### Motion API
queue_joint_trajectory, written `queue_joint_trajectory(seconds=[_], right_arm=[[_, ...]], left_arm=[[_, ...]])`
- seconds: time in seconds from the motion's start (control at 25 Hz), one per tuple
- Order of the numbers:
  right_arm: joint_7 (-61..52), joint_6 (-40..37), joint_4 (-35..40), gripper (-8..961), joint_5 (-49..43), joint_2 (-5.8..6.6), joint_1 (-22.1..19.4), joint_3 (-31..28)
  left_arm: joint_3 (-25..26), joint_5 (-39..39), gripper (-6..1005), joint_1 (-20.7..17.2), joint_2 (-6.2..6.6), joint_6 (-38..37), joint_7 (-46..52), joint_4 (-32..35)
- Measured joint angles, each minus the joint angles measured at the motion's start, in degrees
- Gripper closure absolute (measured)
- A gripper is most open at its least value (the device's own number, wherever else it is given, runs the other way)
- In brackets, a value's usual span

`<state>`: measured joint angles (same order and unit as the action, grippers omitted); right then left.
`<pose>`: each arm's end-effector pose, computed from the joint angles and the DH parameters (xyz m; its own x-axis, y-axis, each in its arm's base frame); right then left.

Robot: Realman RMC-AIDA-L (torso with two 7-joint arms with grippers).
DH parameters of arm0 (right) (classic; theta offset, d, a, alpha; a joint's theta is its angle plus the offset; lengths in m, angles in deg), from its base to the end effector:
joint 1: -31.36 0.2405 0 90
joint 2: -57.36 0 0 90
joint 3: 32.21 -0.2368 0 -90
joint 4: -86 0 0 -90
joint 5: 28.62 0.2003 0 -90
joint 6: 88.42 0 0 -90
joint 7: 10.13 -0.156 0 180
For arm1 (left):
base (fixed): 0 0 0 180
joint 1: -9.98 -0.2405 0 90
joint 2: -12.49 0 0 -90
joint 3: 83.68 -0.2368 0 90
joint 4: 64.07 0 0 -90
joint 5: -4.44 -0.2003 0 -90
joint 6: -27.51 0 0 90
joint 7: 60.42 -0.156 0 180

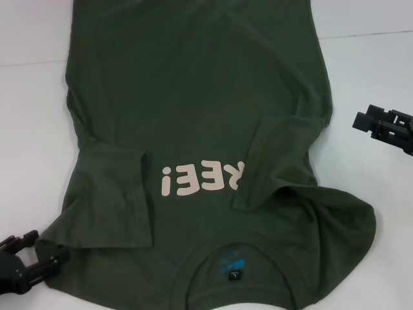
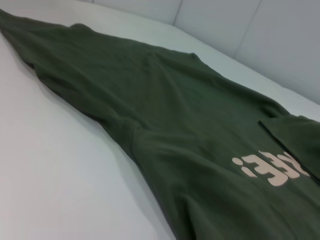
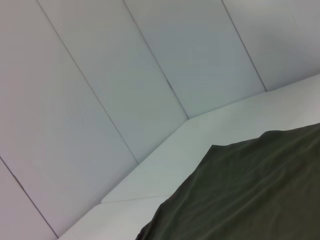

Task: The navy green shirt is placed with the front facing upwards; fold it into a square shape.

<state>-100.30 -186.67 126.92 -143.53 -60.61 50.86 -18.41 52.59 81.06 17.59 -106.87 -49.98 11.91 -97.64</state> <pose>0.3079 0.2704 0.0747 0.4335 -0.4547 -0.7781 -0.8116 -0.5722 -0.1178 -0.3519 0.2248 -0.0070 0.6169 0.5405 0.5721 0.7698 -0.5657 -0.2956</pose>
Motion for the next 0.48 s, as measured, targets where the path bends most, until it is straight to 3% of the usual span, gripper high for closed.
queue_joint_trajectory(seconds=[0.48], right_arm=[[0.00,0.08,-0.14,255,-0.05,0.11,0.10,0.09]], left_arm=[[-0.05,-0.53,125,0.46,-0.09,-0.03,0.01,-0.01]])
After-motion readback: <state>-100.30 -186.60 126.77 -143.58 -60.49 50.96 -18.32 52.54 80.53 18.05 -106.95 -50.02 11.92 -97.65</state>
